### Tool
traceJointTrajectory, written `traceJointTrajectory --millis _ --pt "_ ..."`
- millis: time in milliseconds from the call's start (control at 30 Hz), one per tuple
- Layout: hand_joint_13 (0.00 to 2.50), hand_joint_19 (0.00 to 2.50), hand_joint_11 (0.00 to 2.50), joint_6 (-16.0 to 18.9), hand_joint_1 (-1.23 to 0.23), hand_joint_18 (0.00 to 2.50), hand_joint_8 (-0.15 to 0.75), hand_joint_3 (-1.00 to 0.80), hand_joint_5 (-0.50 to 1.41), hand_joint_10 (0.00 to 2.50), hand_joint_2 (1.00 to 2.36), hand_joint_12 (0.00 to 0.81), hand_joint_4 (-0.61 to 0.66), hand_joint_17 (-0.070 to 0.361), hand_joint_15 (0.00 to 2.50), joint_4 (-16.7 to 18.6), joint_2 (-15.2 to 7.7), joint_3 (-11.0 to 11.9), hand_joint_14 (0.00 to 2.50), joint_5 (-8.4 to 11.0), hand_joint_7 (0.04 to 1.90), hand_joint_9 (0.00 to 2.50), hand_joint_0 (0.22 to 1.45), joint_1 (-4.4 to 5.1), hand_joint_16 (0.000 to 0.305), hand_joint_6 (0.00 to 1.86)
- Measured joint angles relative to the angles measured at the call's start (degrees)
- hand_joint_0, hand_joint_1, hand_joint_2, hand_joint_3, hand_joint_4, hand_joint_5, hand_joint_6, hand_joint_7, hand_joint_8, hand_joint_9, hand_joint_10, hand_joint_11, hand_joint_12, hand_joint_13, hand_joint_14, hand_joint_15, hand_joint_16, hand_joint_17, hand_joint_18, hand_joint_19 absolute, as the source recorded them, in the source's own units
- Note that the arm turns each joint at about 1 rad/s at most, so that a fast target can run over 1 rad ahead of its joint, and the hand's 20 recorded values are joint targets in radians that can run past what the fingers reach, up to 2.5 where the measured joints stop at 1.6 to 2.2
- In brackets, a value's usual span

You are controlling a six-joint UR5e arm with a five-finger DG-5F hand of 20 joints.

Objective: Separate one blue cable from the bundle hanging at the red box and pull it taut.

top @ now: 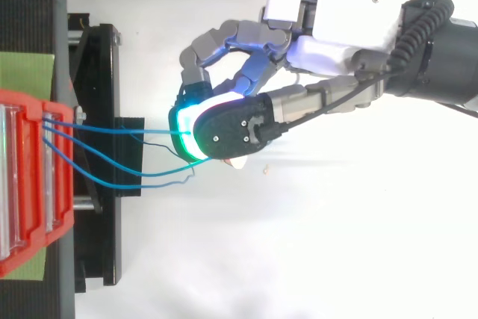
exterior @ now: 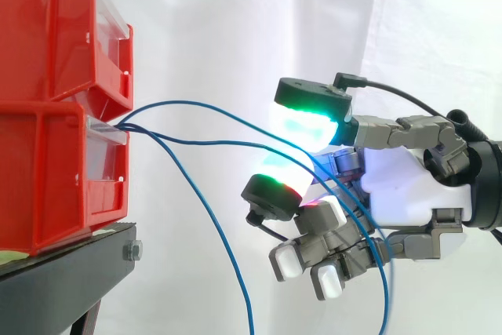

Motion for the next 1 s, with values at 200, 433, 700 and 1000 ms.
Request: traceJointTrajectory --millis 200,433,700,1000 --pt "0.75 0.67 0.99 -0.03 -0.56 0.82 0.386 -0.47 -0.18 0.03 1.00 0.443 0.21 0.138 0.64 0.03 -0.01 0.00 0.02 0.00 1.18 1.04 0.53 0.04 0.061 0.83" --pt "0.75 0.67 0.98 -0.14 -0.65 0.81 0.380 -0.34 -0.17 0.03 1.01 0.430 0.20 0.132 0.63 0.06 0.00 0.00 0.02 0.00 1.24 1.05 0.59 0.07 0.058 0.82" --pt "0.77 0.65 1.01 -0.18 -0.67 0.85 0.397 -0.05 -0.18 0.02 1.02 0.442 0.21 0.138 0.63 0.03 -0.02 0.00 0.02 0.00 1.39 1.06 0.58 0.08 0.061 0.87" --pt "0.76 0.65 1.02 -0.26 -0.72 0.85 0.388 -0.02 -0.19 0.02 1.02 0.442 0.16 0.138 0.63 0.06 -0.03 0.00 0.02 0.00 1.36 1.04 0.60 0.08 0.061 0.89"
